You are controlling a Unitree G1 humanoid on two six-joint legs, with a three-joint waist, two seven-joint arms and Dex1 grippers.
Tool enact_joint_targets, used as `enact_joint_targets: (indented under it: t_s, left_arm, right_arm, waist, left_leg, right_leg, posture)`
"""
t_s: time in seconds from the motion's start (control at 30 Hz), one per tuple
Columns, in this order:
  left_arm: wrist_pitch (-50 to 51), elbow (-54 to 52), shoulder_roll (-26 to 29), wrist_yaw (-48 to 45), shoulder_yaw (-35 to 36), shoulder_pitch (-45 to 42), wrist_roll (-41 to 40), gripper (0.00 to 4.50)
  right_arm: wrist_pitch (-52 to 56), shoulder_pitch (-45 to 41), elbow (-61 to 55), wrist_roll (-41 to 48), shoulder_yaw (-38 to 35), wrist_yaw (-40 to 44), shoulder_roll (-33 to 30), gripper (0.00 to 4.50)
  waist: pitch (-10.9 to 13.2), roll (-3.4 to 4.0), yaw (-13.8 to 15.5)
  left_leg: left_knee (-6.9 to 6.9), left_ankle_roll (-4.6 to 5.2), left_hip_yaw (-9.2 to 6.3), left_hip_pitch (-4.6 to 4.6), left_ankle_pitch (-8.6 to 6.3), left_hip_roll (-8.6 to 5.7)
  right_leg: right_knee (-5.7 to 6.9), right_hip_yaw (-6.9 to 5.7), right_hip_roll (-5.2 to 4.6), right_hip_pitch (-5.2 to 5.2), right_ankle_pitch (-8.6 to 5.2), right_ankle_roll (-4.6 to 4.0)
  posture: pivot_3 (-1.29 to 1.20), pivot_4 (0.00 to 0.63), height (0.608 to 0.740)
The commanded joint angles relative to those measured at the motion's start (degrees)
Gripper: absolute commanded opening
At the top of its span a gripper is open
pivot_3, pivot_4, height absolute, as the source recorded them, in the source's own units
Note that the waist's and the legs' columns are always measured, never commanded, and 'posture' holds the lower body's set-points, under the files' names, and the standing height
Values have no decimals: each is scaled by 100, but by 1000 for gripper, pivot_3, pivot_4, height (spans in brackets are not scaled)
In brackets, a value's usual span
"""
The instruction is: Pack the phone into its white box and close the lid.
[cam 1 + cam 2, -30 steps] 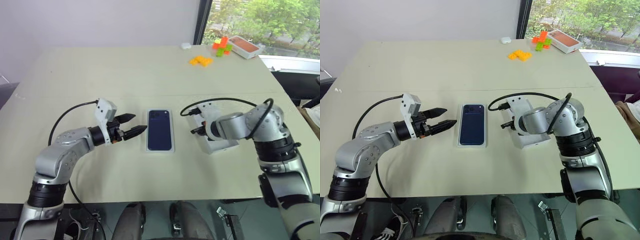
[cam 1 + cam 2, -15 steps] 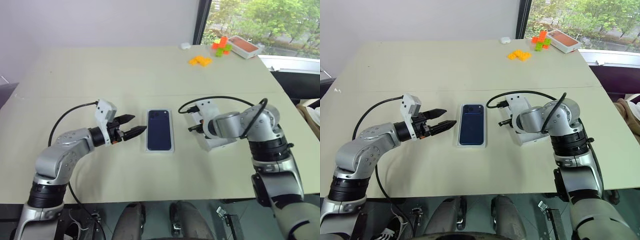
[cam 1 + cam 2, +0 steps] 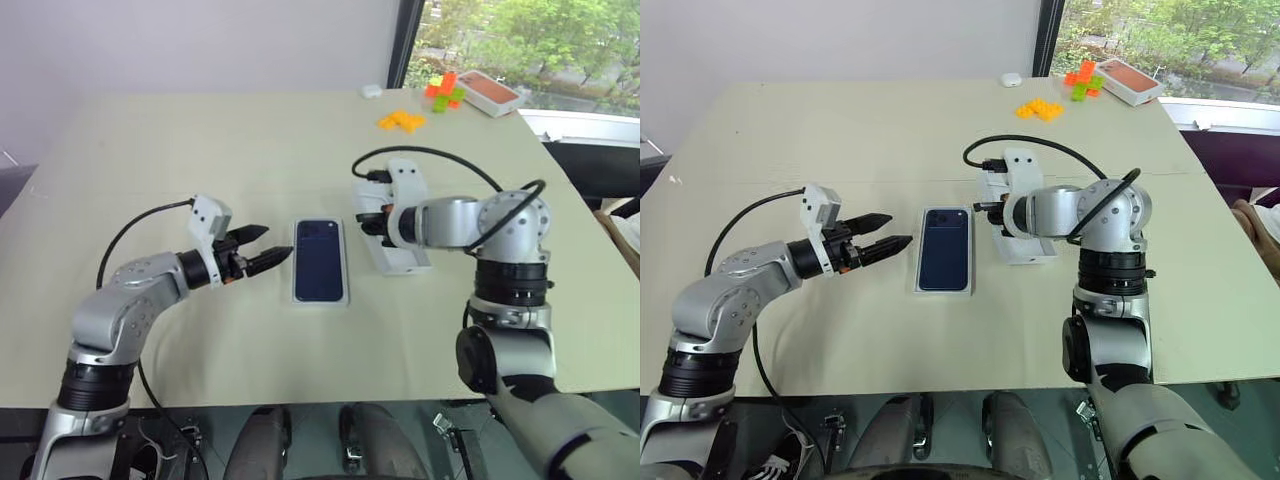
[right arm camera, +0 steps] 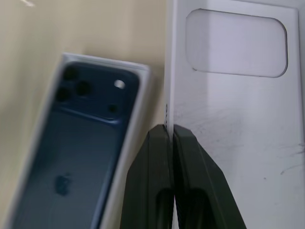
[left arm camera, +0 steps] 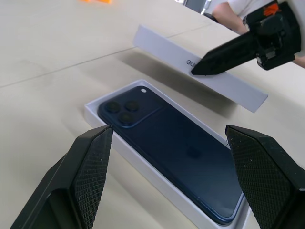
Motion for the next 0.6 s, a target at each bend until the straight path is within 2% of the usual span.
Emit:
enact_joint_targets:
  t_s: [0.03,0.07,0.13,0.2,0.37,0.47,0.6]
  left_arm:
    - [-29,1,-32,36,185,-150,-92,3971]
    - [-18,17,-36,62,223,-164,-101,3971]
    - [-66,22,-36,87,302,-171,-98,3971]
    - [-118,19,-30,113,391,-183,-103,3971]
    - [-105,43,-10,171,647,-209,-159,3971]
    - [-37,-42,68,121,776,-149,-264,3971]
    - [15,-101,131,98,849,-87,-326,3971]
  right_arm:
    - [-435,-334,-68,-68,-377,457,176,147]
    - [-608,-368,-117,-36,-353,686,245,147]
    - [-1201,-251,-559,-605,643,1306,-200,147]
    - [-1495,-34,-802,-868,1165,1782,-422,147]
    - [-1792,-18,-584,-454,588,2551,27,147]
    - [-1728,-78,-45,522,-554,2331,745,147]
    - [-1780,-112,390,1397,-1384,1711,1256,147]
  waist:
    - [1,1,2]
    - [1,1,2]
    - [1,2,-2]
    - [2,2,0]
    - [1,2,-26]
    - [2,2,-13]
    - [2,3,2]
  left_leg:
    - [0,0,0,-1,0,0]
    - [0,0,0,-1,0,0]
    - [0,0,1,-2,0,-1]
    - [0,1,1,-5,-1,-1]
    - [-1,3,1,-5,-2,0]
    - [0,3,-1,-4,-2,3]
    - [1,3,1,-4,-2,2]
  right_leg:
    - [0,0,0,-1,0,0]
    - [0,0,0,-1,0,0]
    - [0,0,-1,-2,0,0]
    - [-1,0,-1,-6,0,1]
    - [1,1,0,-6,-1,3]
    - [7,0,1,-8,-1,3]
    - [8,1,-4,-8,-1,2]
  posture:
    - [0,150,740]
    - [0,150,740]
    - [0,150,740]
    - [0,150,740]
    - [0,150,740]
    - [0,150,740]
    - [0,150,740]
